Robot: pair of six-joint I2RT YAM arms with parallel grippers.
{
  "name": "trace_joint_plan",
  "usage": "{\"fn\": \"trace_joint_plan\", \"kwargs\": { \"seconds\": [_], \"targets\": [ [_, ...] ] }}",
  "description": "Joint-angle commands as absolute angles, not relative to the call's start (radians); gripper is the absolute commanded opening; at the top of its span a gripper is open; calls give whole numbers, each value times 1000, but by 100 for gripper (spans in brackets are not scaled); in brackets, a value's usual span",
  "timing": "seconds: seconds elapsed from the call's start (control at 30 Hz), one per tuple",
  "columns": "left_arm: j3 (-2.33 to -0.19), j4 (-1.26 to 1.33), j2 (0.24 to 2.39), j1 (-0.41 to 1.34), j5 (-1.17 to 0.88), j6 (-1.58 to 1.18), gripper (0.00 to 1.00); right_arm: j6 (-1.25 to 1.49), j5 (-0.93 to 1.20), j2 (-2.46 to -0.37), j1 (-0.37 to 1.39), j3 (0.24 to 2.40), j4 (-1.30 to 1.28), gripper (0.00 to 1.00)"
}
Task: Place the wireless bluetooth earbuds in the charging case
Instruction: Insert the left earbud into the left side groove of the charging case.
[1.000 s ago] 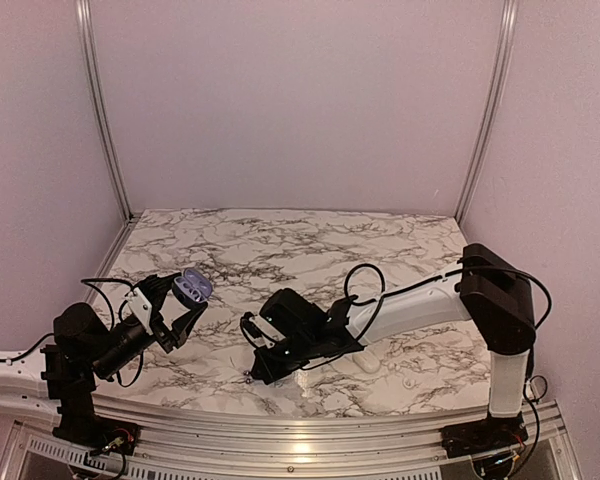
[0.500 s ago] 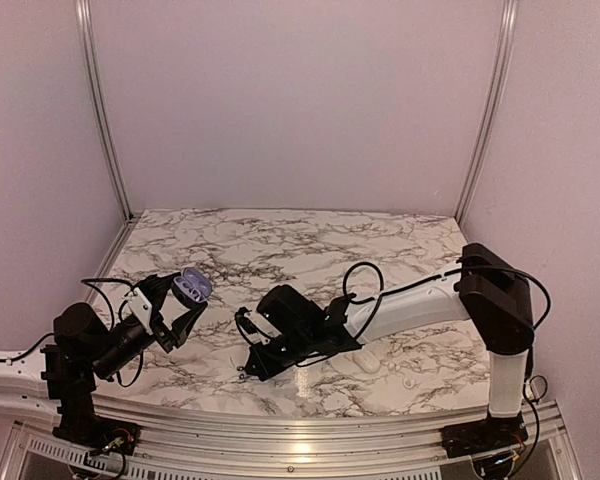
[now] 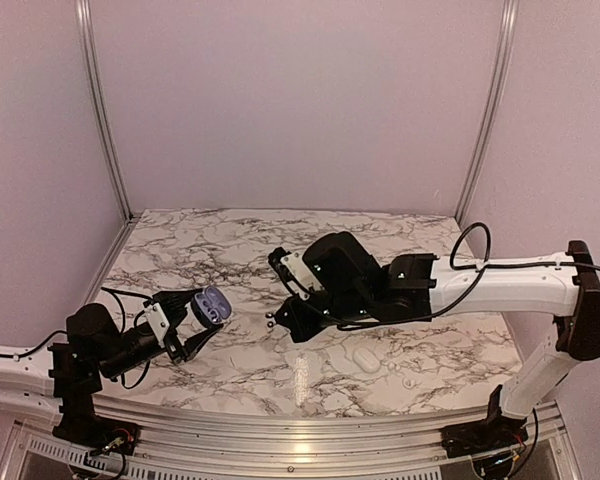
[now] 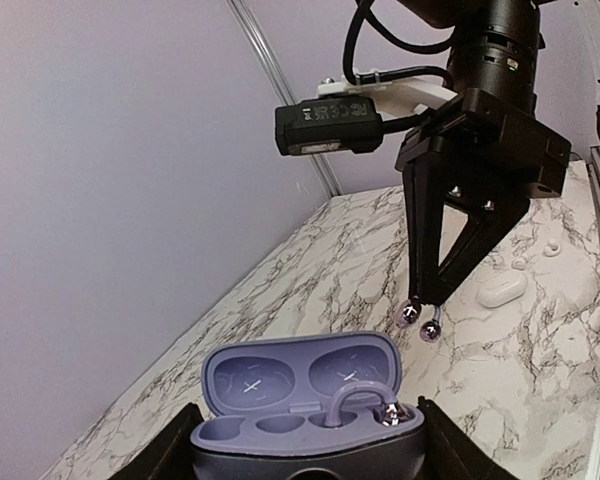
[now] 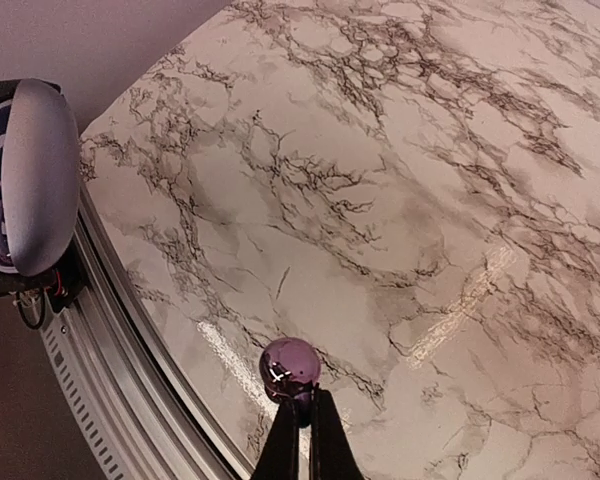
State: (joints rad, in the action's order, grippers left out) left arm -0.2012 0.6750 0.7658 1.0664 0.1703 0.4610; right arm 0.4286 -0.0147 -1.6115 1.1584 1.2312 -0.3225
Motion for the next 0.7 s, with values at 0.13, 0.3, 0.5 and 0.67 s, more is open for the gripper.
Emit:
{"fn": "trace_joint_plan", "kwargs": {
  "seconds": [0.13, 0.3, 0.5, 0.67],
  "targets": [
    [-245, 688, 837, 1070, 11, 549, 23, 402, -71, -1512, 1172, 1266, -503, 0],
    [-249, 686, 873, 1111, 7, 605, 23, 400, -31, -1537, 1215, 1359, -585, 0],
    [-242, 686, 902, 1148, 5, 666, 23, 414, 59, -1587, 1249, 1473, -658, 0],
    [-249, 686, 940, 1170, 9, 701, 23, 422, 142, -1611, 1251, 1538, -692, 0]
  ]
}}
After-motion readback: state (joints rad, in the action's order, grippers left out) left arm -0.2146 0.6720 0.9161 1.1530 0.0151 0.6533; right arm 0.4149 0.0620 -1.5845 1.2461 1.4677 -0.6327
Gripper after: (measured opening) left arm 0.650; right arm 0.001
